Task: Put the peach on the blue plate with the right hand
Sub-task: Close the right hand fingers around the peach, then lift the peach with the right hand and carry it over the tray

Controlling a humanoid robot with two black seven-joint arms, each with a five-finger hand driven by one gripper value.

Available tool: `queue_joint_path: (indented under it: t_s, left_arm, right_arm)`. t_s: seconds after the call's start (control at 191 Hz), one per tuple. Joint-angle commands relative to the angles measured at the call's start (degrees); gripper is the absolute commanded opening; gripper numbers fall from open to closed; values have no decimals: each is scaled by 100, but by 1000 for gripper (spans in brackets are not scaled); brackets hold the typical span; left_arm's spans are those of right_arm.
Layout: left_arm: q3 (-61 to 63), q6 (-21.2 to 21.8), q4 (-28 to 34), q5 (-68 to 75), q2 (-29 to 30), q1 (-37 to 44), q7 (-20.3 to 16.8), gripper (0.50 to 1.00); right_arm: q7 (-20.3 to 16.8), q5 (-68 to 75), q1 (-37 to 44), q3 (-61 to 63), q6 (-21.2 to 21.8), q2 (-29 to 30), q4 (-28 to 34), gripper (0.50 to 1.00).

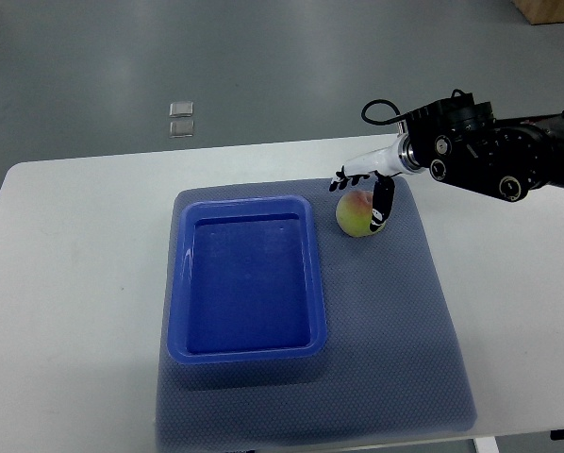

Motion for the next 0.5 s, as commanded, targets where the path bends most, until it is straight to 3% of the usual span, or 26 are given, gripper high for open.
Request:
queue_joint_path:
  t_s: [0.0,0.105,0.215,0.278,0.309,0.315,0.32,0.325,0.33,0.336,0.346,0.362,0.493]
  left_arm:
    - [-3,0,3,1,0,0,0,1000]
    - [-3,0,3,1,0,0,0,1000]
    - [-3,0,3,1,0,0,0,1000]
    - [-3,0,3,1,0,0,0,1000]
    - [-3,0,3,1,0,0,0,1000]
    - [-3,0,3,1,0,0,0,1000]
    - [-3,0,3,1,0,0,0,1000]
    - [-3,0,3,1,0,0,0,1000]
    - [-3,0,3,1,0,0,0,1000]
    - [-3,0,3,1,0,0,0,1000]
    - [-3,0,3,1,0,0,0,1000]
    - [-3,0,3,1,0,0,0,1000]
    - [-3,0,3,1,0,0,0,1000]
  right_arm:
    - [3,-9,-126,3,-75,109,-114,926]
    - [11,-9,-205,-6,-154,152,-184,921]
    - [64,-17,-345,-14,-303,179,-237,856]
    - [99,-44,-363,-14,-356,179,-281,770]
    - [99,-97,-363,-14,-382,188,-281,678]
    - [108,-123,-363,-14,-391,179,-281,638]
    - [108,-123,-363,-14,-391,179,-281,637]
    - [99,-140,-363,-14,-400,188,-281,595]
    - [99,-141,-363,-14,-400,188,-281,594]
    - [108,-175,-363,-14,-409,188,-281,560]
    - [108,-176,-363,-14,-409,188,-281,560]
    - [99,-228,-363,-15,-417,179,-281,500]
    - [99,-378,-284,-14,-373,135,-254,500]
